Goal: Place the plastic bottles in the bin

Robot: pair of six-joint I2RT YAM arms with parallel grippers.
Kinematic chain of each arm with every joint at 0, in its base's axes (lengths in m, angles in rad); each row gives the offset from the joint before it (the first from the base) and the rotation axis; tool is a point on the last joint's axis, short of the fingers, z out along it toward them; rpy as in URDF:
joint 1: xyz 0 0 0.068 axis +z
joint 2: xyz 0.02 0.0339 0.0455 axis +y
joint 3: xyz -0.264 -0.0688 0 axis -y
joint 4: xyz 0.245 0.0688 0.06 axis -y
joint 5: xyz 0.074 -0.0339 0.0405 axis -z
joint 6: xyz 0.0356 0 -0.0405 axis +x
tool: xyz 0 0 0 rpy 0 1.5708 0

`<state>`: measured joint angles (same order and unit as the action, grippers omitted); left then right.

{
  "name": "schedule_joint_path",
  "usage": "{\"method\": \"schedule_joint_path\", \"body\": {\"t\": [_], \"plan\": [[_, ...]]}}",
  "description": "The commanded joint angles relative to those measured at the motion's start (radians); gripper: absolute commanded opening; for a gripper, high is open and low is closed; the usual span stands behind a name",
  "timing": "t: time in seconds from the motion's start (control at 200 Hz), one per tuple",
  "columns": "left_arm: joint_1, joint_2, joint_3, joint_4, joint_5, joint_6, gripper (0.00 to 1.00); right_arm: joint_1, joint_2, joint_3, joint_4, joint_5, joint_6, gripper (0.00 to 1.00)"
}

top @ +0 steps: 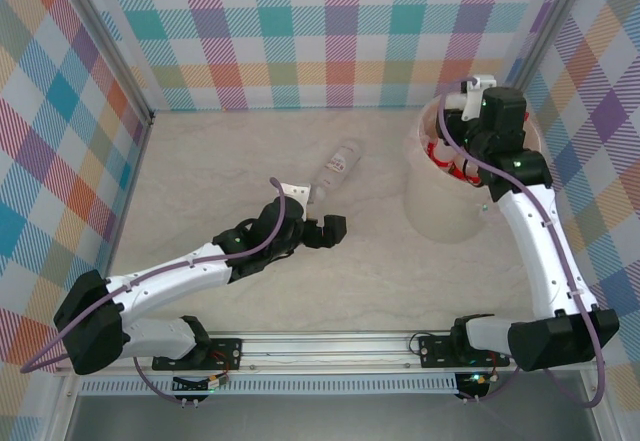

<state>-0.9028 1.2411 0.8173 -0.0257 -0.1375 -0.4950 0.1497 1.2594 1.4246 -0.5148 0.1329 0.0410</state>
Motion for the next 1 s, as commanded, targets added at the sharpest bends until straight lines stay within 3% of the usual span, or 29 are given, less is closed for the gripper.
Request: {"method": "schedule_joint_path", "body": {"t": [0.0, 0.25, 0.315, 0.395, 0.51, 0.61, 0.8, 0.995], "plan": [[0.001, 0.028, 0.043, -0.007, -0.012, 0.039, 1.00, -0.001, -0.030, -0.042, 0.030, -0.017, 0.021, 0.44], [0.006, 0.095, 0.093, 0.010, 0.002, 0.075, 1.00, -0.001, -0.060, -0.151, 0.031, -0.025, 0.036, 0.45], [0.027, 0.120, 0.126, 0.013, 0.051, 0.083, 1.00, -0.001, -0.069, -0.151, 0.013, -0.027, 0.038, 0.46], [0.068, 0.163, 0.201, -0.026, 0.118, 0.106, 1.00, -0.001, -0.085, -0.124, -0.015, -0.030, 0.035, 0.55], [0.105, 0.218, 0.302, -0.088, 0.136, 0.175, 1.00, -0.002, -0.084, -0.018, -0.124, -0.033, 0.013, 0.75], [0.129, 0.256, 0.360, -0.115, 0.145, 0.213, 1.00, -0.002, -0.100, 0.041, -0.182, -0.023, -0.001, 0.81], [0.169, 0.288, 0.372, -0.100, 0.188, 0.205, 1.00, -0.002, -0.078, 0.153, -0.209, -0.025, -0.026, 0.80], [0.187, 0.328, 0.370, -0.091, 0.170, 0.250, 1.00, -0.008, 0.033, 0.290, -0.267, -0.020, -0.030, 0.67]]}}
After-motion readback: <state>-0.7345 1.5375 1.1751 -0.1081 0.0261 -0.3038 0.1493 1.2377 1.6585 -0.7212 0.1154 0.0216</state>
